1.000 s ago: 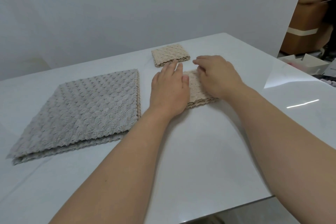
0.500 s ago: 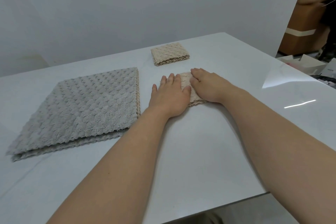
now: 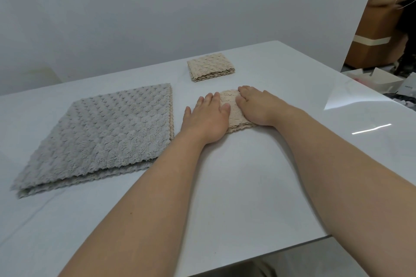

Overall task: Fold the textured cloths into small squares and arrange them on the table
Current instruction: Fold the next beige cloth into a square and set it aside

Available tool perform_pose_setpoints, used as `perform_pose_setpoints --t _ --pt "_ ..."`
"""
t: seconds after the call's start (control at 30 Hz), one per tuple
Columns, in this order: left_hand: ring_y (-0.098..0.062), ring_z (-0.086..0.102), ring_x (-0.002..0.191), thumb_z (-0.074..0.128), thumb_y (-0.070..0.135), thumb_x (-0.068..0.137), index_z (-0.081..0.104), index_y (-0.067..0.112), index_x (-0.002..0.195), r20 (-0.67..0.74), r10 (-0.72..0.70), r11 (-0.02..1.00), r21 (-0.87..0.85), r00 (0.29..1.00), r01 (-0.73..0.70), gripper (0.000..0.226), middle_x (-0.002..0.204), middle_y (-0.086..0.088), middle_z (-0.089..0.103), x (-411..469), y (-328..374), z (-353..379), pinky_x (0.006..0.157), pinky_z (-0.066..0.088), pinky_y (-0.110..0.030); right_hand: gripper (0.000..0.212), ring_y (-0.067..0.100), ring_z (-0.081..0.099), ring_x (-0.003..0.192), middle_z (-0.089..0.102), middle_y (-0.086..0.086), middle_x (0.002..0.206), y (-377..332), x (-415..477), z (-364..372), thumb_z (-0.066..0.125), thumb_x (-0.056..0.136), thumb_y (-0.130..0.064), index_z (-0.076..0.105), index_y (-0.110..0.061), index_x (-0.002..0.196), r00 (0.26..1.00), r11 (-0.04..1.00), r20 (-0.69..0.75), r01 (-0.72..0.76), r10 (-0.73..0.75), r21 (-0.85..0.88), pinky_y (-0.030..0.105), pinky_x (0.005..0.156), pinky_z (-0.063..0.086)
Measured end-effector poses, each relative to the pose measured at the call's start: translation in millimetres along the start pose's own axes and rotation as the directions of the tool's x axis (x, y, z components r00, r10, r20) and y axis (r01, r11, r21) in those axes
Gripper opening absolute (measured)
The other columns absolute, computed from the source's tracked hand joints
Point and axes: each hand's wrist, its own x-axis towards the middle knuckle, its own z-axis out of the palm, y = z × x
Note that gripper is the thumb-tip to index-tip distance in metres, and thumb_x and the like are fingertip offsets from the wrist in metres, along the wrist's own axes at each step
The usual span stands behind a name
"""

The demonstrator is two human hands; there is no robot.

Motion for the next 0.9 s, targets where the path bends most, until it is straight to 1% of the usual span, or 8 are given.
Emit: perform_pose_setpoints --t 0.07,0.17,0.23,0.33,0.5,0.7,0.8,0.9 --pt "-0.018 -0.005 0.158 0.012 0.049 0.108 0.001 0.023 0.164 0.008 0.002 1.000 0.010 1.000 -0.002 0.063 0.172 0.003 -0.004 -0.4 -1.1 0.2 0.126 -0.002 -0.051 0.058 0.019 0.012 0.155 0.015 0.002 0.169 1.4 2.1 1.8 0.018 0.109 -0.036 0.016 -0.012 0.161 1.000 1.000 0.001 -0.003 0.003 -0.008 0.044 0.125 0.008" --pt "-0.019 -0.008 0.158 0.011 0.050 0.107 -0.001 0.025 0.163 0.020 -0.003 0.999 0.035 1.000 0.002 0.063 0.171 0.002 -0.008 -0.7 -1.7 0.8 0.126 -0.002 -0.050 0.060 0.021 0.005 0.157 0.011 -0.005 0.170 3.3 2.9 3.7 0.015 0.107 -0.041 0.014 -0.017 0.162 0.999 0.998 0.000 -0.044 0.044 -0.033 0.053 0.124 0.002" --pt "-0.019 -0.008 0.158 0.011 0.051 0.107 -0.002 0.026 0.163 0.027 -0.006 0.999 0.041 1.000 0.005 0.063 0.171 0.001 -0.007 -0.8 -1.8 0.8 0.126 -0.003 -0.050 0.060 0.021 0.003 0.157 0.010 -0.007 0.170 3.8 2.2 4.2 0.014 0.107 -0.042 0.014 -0.020 0.162 0.999 0.998 -0.004 -0.053 0.053 -0.045 0.056 0.124 -0.001" --pt "-0.019 -0.006 0.158 0.011 0.051 0.107 -0.003 0.024 0.163 0.025 -0.010 0.999 0.039 1.000 0.009 0.064 0.172 0.001 -0.006 -1.5 -1.3 0.9 0.126 -0.003 -0.050 0.060 0.021 0.002 0.157 0.009 -0.008 0.170 4.1 2.6 4.0 0.014 0.106 -0.043 0.013 -0.022 0.162 0.999 0.997 -0.003 -0.053 0.053 -0.048 0.057 0.123 -0.002" --pt "-0.018 -0.005 0.158 0.014 0.052 0.107 -0.001 0.018 0.163 -0.003 -0.035 0.999 0.010 0.999 0.035 0.068 0.172 0.001 -0.004 -3.0 0.2 2.2 0.126 -0.003 -0.049 0.060 0.020 0.001 0.157 0.008 -0.011 0.170 5.1 3.2 4.5 0.014 0.106 -0.044 0.014 -0.023 0.162 0.999 0.998 -0.001 -0.055 0.055 -0.034 0.059 0.122 -0.003" --pt "-0.017 -0.005 0.158 0.015 0.052 0.106 0.003 0.019 0.164 -0.015 -0.036 0.999 0.003 0.999 0.036 0.067 0.172 0.003 0.000 -2.3 0.0 3.6 0.127 -0.003 -0.048 0.060 0.020 0.001 0.157 0.007 -0.011 0.170 4.6 1.5 3.6 0.014 0.106 -0.045 0.013 -0.024 0.162 0.998 0.998 0.002 -0.058 0.059 -0.013 0.060 0.122 -0.004" --pt "-0.017 -0.004 0.158 0.015 0.051 0.107 0.006 0.019 0.164 -0.041 -0.025 1.000 -0.014 0.999 0.025 0.066 0.172 0.003 0.001 -3.9 -0.8 4.1 0.127 -0.002 -0.048 0.060 0.020 0.004 0.157 0.009 -0.011 0.169 4.7 -0.2 5.1 0.016 0.106 -0.044 0.014 -0.024 0.162 0.998 0.998 -0.023 -0.055 0.056 0.009 0.059 0.123 -0.002" --pt "-0.015 -0.003 0.158 0.016 0.047 0.108 0.009 0.017 0.163 -0.110 -0.009 0.995 -0.097 0.994 -0.002 0.063 0.172 0.002 0.002 -7.7 -0.4 4.2 0.127 0.000 -0.047 0.058 0.019 0.009 0.156 0.013 -0.011 0.169 4.8 -3.1 4.6 0.018 0.106 -0.045 0.018 -0.026 0.161 0.994 0.996 -0.091 -0.052 0.058 0.075 0.057 0.124 0.001"
